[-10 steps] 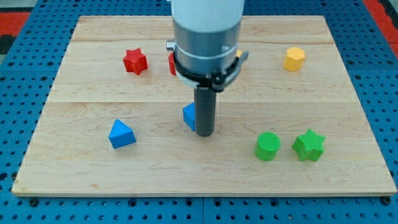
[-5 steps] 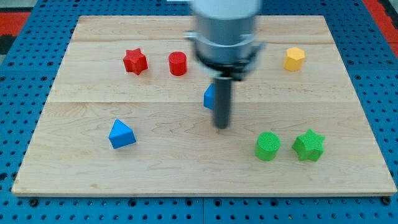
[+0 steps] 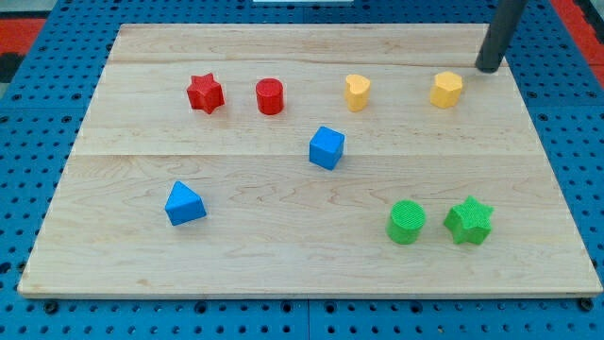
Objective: Place the blue cube and yellow hexagon diagonal to each other
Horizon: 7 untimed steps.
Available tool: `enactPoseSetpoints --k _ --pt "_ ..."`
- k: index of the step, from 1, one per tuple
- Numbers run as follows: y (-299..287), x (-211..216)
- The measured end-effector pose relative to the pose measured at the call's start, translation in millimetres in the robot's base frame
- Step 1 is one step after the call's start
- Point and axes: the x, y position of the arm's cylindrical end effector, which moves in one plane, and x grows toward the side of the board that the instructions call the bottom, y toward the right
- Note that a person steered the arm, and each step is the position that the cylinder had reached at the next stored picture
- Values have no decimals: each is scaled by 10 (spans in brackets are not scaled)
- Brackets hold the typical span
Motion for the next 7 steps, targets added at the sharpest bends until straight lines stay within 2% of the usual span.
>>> enactPoseSetpoints --k 1,2,3,4,5,6,7 --pt "-358 314" --pt "-24 -12" --pt "-620 -118" --pt "-985 277" --pt "-754 40" --pt "-775 -578" --pt "-1690 -716"
